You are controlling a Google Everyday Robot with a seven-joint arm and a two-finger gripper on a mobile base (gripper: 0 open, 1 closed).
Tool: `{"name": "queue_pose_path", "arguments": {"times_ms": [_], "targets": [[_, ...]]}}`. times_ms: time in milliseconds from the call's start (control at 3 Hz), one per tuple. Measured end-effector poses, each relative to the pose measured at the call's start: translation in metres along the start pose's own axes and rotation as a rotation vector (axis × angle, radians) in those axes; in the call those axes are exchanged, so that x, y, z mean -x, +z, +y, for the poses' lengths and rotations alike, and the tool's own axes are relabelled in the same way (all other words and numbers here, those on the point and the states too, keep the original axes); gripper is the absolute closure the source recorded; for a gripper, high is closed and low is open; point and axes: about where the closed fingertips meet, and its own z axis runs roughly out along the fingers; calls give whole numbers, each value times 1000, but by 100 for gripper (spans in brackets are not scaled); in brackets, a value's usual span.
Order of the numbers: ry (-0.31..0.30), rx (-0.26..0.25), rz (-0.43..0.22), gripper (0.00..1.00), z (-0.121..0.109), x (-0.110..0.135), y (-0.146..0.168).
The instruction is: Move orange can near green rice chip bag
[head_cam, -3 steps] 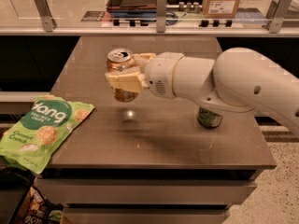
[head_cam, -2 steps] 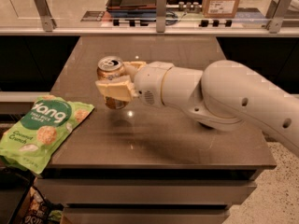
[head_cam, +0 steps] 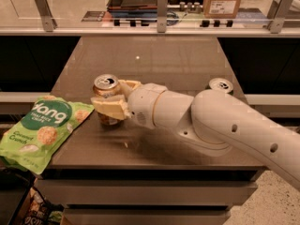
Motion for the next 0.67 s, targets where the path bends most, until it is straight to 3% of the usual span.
{"name": "queue_pose_path", "arguments": {"times_ms": [667], "targets": [[27, -21, 21, 100, 13, -20, 10]]}}
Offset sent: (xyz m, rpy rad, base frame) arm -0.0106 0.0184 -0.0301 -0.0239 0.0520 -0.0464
